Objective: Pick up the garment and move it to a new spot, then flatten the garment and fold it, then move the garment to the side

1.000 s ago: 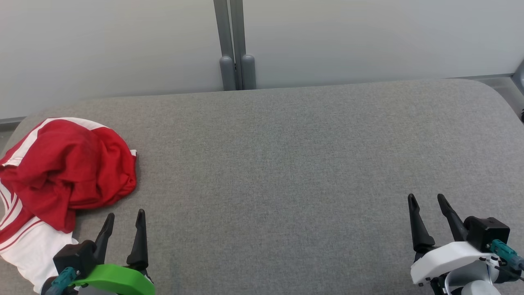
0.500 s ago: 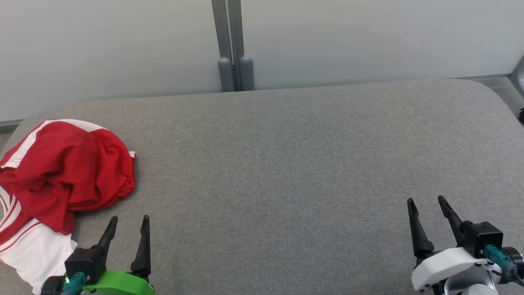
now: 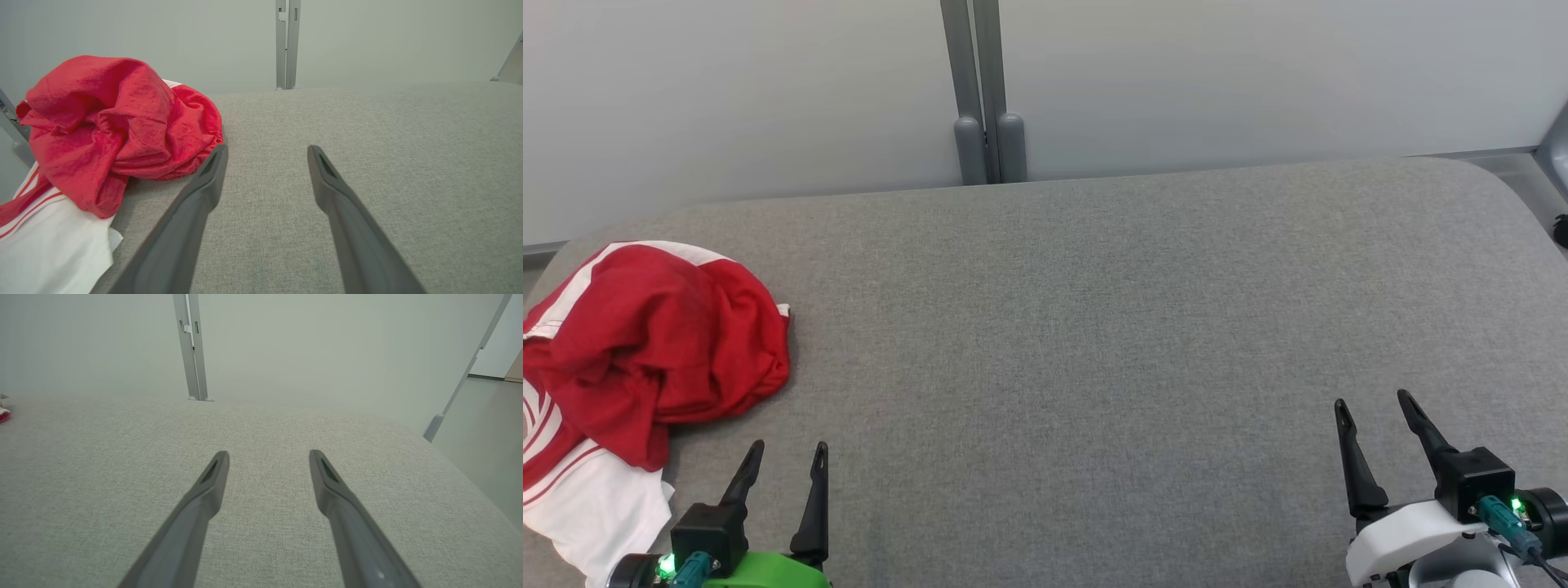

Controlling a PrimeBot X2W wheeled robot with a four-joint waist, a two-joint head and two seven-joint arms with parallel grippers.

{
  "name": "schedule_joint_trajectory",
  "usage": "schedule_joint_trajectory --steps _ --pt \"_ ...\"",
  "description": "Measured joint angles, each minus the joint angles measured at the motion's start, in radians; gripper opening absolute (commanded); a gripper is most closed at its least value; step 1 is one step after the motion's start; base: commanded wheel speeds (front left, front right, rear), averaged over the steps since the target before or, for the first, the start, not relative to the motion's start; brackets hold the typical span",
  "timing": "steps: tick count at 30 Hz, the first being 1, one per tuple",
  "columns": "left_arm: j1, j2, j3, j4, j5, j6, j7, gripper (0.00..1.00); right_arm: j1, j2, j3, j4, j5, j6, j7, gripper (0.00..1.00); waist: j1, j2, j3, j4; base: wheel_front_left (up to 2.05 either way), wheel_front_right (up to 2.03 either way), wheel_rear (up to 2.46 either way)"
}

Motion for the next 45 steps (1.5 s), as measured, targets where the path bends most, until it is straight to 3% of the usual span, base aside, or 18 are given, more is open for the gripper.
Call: schedule_joint_trajectory --steps 18,25,33,45 --pt "0.002 0.01 -0.021 0.004 0.031 0.0 -0.015 1.0 0.009 -0.001 -0.016 -0.003 -0.04 0.0 -0.014 1.0 0.0 0.0 0.003 -0.015 0.0 0.0 0.0" --pt "-0.001 0.009 -0.03 0.012 0.03 0.0 -0.015 1.0 0.01 0.002 -0.002 -0.003 -0.037 0.0 -0.014 1.0 0.0 0.0 0.003 0.011 0.0 0.0 0.0" --pt "-0.003 0.005 -0.021 0.025 0.03 -0.002 -0.015 1.0 0.012 0.014 0.032 0.005 -0.028 0.0 -0.014 1.0 0.0 0.0 -0.003 0.115 0.0 0.0 0.0" --pt "0.059 -0.008 0.089 0.032 0.025 -0.002 -0.015 1.0 -0.026 0.028 0.111 0.028 -0.004 0.0 -0.014 1.0 0.0 0.0 -0.019 0.333 0.0 0.0 0.0"
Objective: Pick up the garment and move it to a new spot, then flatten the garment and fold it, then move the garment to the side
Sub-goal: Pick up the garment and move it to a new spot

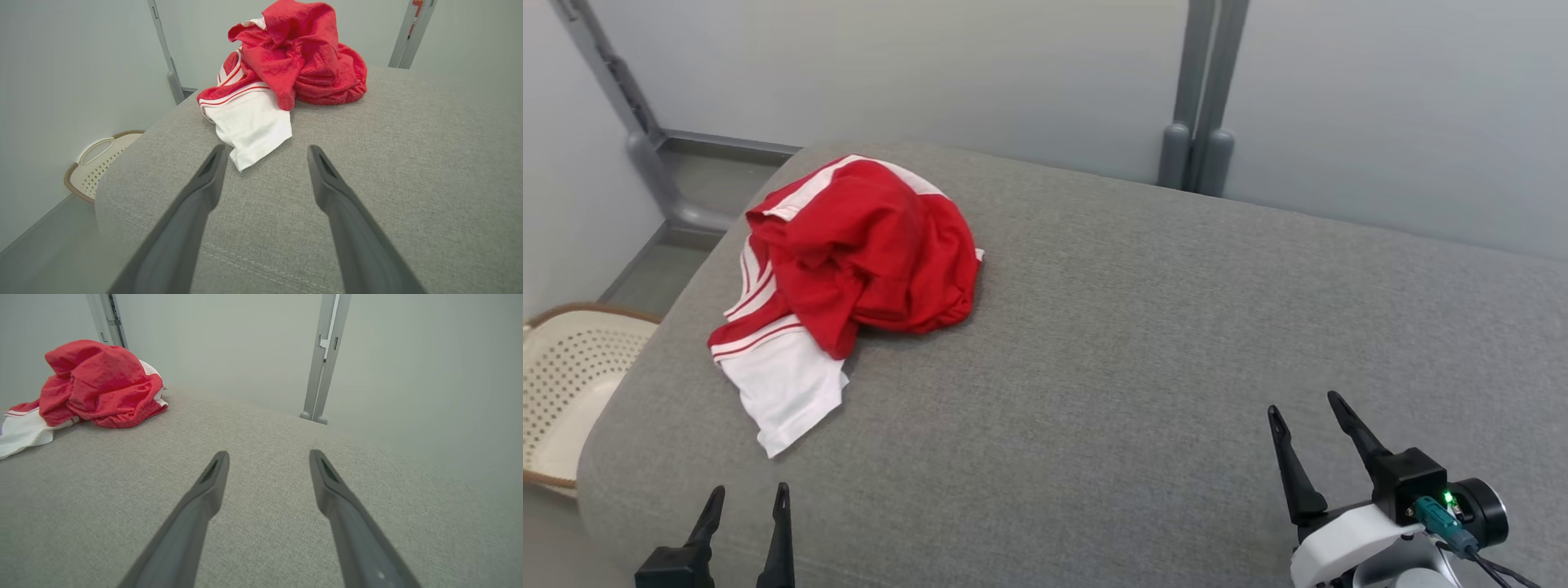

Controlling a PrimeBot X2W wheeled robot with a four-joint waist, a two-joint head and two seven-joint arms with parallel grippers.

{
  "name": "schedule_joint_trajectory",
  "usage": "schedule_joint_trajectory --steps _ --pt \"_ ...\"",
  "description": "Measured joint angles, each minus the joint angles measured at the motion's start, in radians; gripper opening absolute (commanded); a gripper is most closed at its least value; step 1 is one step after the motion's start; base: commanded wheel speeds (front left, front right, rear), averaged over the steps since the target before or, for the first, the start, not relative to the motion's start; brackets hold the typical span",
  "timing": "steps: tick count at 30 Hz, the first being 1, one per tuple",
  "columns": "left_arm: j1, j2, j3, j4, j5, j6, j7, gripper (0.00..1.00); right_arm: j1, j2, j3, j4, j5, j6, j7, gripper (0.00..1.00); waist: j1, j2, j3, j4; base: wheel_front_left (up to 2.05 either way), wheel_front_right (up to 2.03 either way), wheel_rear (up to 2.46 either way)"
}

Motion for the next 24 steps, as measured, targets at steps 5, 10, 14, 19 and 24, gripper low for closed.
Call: schedule_joint_trajectory --steps 5,10,14,19,24 --pt "0.003 -0.011 0.022 -0.011 -0.011 0.0 0.0 1.0 0.0 0.006 0.018 0.001 0.004 0.0 0.0 1.0 0.0 0.0 0.0 0.037 0.0 0.0 0.0" --pt "-0.092 0.008 -0.005 0.021 -0.038 0.0 0.0 1.0 -0.003 -0.002 0.028 0.003 0.004 0.0 0.0 1.0 0.0 0.0 0.015 0.02 0.0 0.0 0.0" --pt "-0.256 0.053 -0.07 0.121 -0.064 0.0 0.0 1.0 -0.059 -0.02 0.045 -0.008 0.0 0.0 0.0 1.0 0.0 0.0 0.058 0.004 0.0 0.0 0.0" --pt "-0.516 0.141 -0.153 0.255 -0.106 0.0 0.048 1.0 -0.138 -0.037 0.076 -0.022 -0.012 0.0 0.0 1.0 0.0 0.0 0.139 -0.023 0.0 0.0 0.0" --pt "-0.717 0.207 -0.235 0.379 -0.199 0.0 0.115 1.0 -0.189 -0.045 0.101 -0.025 -0.012 0.0 0.0 1.0 0.0 0.0 0.248 -0.07 0.0 0.0 0.0"
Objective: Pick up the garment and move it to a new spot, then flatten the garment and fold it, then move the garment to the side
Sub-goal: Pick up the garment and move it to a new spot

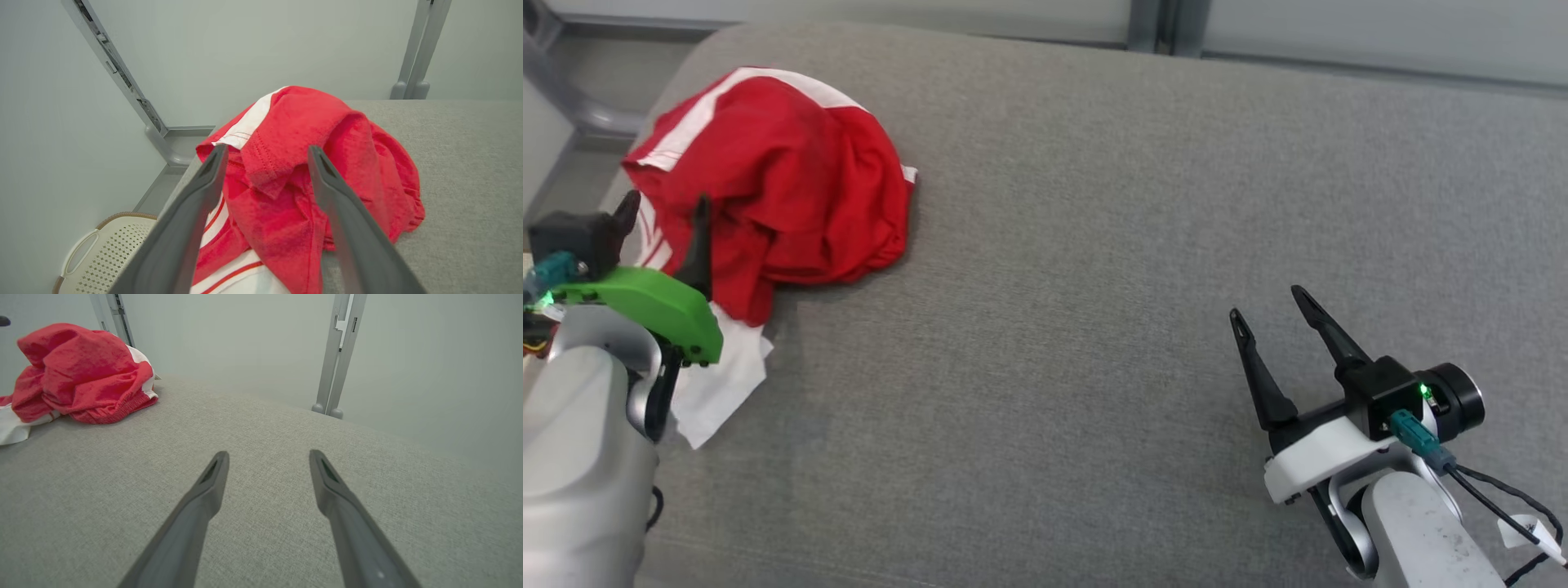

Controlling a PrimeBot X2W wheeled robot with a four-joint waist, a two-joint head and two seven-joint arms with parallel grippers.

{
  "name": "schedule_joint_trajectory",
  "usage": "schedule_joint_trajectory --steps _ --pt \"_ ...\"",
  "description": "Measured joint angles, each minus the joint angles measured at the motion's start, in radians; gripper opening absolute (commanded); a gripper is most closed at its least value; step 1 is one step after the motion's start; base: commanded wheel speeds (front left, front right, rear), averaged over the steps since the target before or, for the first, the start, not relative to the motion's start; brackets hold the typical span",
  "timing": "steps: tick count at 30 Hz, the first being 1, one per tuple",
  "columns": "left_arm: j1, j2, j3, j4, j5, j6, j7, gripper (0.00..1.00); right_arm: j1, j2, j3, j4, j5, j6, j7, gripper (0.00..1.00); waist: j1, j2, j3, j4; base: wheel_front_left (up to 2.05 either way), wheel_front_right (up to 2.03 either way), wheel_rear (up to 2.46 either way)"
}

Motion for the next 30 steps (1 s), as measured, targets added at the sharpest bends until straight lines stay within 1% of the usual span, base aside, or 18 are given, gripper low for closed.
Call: schedule_joint_trajectory --steps 2,5,8,10,11,12,13,14,19,22,26,30 --pt "-0.039 0.027 -0.045 0.044 -0.033 0.0 0.033 1.0 -0.009 -0.001 0.003 0.002 0.001 0.0 0.0 1.0 0.0001 0.0 0.037 -0.024 0.0 0.0 0.0" --pt "-0.065 0.069 -0.086 0.11 -0.093 0.0 0.079 1.0 -0.016 0.0 0.009 0.002 0.002 0.0 0.0 1.0 0.0001 0.0 0.078 -0.071 0.0 0.0 0.0" --pt "-0.091 0.106 -0.081 0.179 -0.147 0.0 0.089 1.0 -0.017 0.001 0.012 0.0 0.006 0.0 0.0 1.0 0.0001 0.0 0.105 -0.12 0.0 0.0 0.0" --pt "-0.116 0.132 -0.074 0.231 -0.142 0.0 0.08 1.0 -0.017 0.002 0.01 -0.004 0.013 0.0 0.0 1.0 0.0001 0.0 0.118 -0.153 0.0 0.0 0.0" --pt "-0.125 0.136 -0.068 0.249 -0.149 0.0 0.078 1.0 -0.017 0.004 0.009 -0.007 0.014 0.0 0.0 1.0 0.0001 0.0 0.123 -0.165 0.0 0.0 0.0" --pt "-0.134 0.137 -0.067 0.272 -0.151 0.0 0.085 0.5 -0.017 0.006 0.007 -0.009 0.016 0.0 0.0 1.0 0.0001 0.0 0.128 -0.179 0.0 0.0 0.0" --pt "-0.141 0.137 -0.074 0.286 -0.147 0.0 0.086 0.05 -0.016 0.008 0.004 -0.011 0.018 0.0 0.0 1.0 0.0 0.0 0.133 -0.191 0.0 0.0 0.0" --pt "-0.148 0.136 -0.08 0.297 -0.146 0.0 0.085 0.0 -0.016 0.01 0.001 -0.012 0.02 0.0 0.0 1.0 0.0 0.0 0.137 -0.201 0.0 0.0 0.0" --pt "-0.176 0.129 -0.106 0.295 -0.126 0.0 -0.009 0.0 0.02 0.023 -0.015 0.002 0.03 0.0 0.0 1.0 0.0 0.0 0.132 -0.216 0.0 0.0 0.0" --pt "-0.174 0.11 -0.119 0.282 -0.108 0.012 -0.053 0.0 0.057 0.036 -0.027 0.013 0.039 0.0 0.0 1.0 -0.0001 0.0 0.112 -0.213 0.0 0.0 0.0" --pt "-0.168 0.082 -0.128 0.208 -0.104 0.012 -0.086 0.0 0.103 0.046 -0.035 0.026 0.051 0.0 0.0 1.0 -0.0001 0.0 0.07 -0.201 0.0 0.0 0.0" --pt "-0.151 0.046 -0.139 0.085 -0.109 0.012 -0.096 0.0 0.137 0.055 -0.037 0.034 0.07 0.0 0.0 1.0 -0.0001 0.0 0.009 -0.182 0.0 0.0 0.0"
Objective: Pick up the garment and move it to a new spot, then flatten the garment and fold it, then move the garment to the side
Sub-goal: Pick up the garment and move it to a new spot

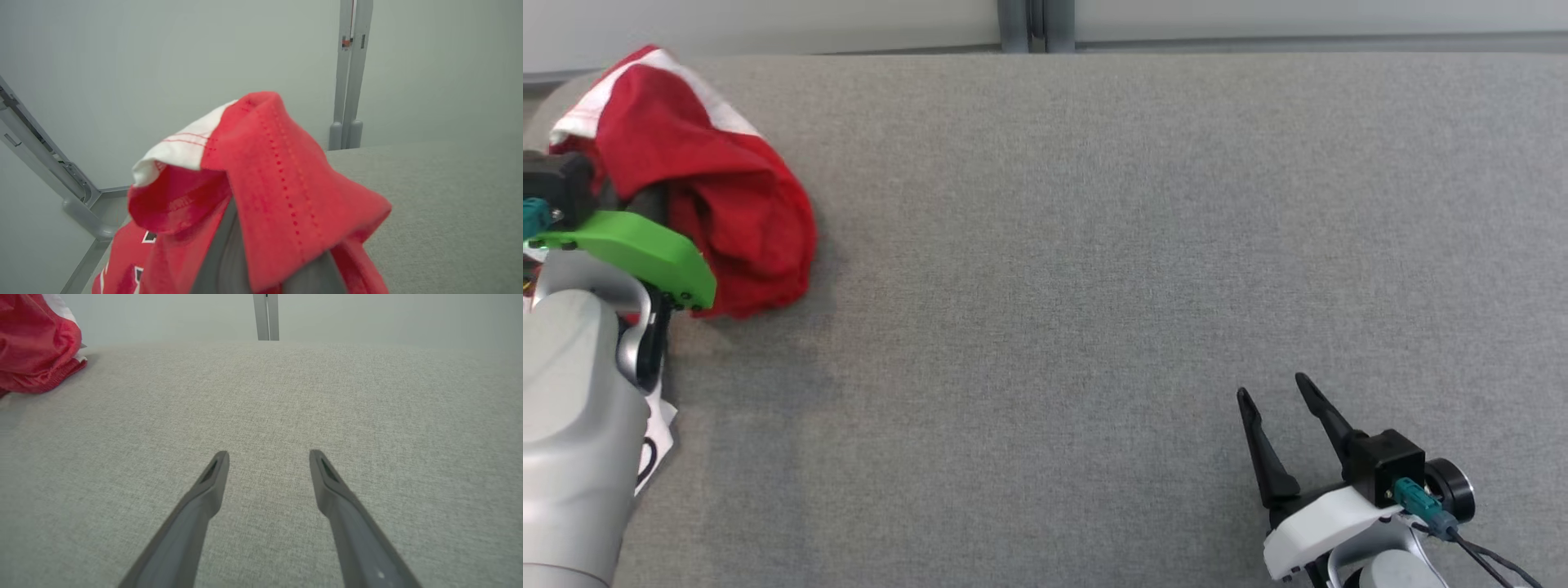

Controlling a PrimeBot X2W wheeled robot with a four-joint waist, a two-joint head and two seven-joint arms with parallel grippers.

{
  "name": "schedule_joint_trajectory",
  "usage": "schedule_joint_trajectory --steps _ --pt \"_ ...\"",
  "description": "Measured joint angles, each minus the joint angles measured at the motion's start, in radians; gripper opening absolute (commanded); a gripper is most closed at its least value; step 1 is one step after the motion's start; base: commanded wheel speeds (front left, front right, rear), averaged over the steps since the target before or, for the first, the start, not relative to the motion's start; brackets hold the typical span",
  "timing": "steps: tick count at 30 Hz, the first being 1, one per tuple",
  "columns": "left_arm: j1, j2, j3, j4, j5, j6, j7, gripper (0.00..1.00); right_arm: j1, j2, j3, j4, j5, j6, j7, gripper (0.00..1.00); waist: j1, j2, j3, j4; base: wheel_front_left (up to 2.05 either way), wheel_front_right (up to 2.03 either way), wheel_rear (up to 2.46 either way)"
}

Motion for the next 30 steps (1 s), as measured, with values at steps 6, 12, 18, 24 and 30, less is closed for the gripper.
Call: schedule_joint_trajectory --steps 6,12,18,24,30 --pt "0.072 -0.05 -0.026 -0.281 -0.043 -0.001 0.068 0.0 0.041 0.01 0.001 0.004 0.018 0.0 0.0 1.0 0.0 0.0 -0.094 0.012 0.0 0.0 0.0" --pt "0.226 -0.081 -0.078 -0.679 -0.108 0.033 0.246 0.0 0.073 0.013 -0.007 -0.002 0.024 0.0 0.0 1.0 0.0 0.0 -0.162 -0.016 0.0 0.0 0.0" --pt "0.38 -0.123 -0.196 -0.948 -0.15 0.064 0.39 0.0 0.08 0.013 -0.02 -0.008 0.024 0.0 0.0 1.0 0.0 0.0001 -0.184 -0.089 0.0 0.0 0.0" --pt "0.456 -0.181 -0.278 -0.867 -0.176 0.066 0.402 0.0 0.078 0.014 -0.029 -0.009 0.033 0.0 0.0 1.0 0.0 0.0001 -0.174 -0.185 0.0 0.0 0.0" --pt "0.442 -0.184 -0.262 -0.501 -0.161 0.054 0.318 0.0 0.08 0.013 -0.031 -0.01 0.062 0.0 0.0 1.0 0.0 0.0 -0.153 -0.277 0.0 0.0 0.0"
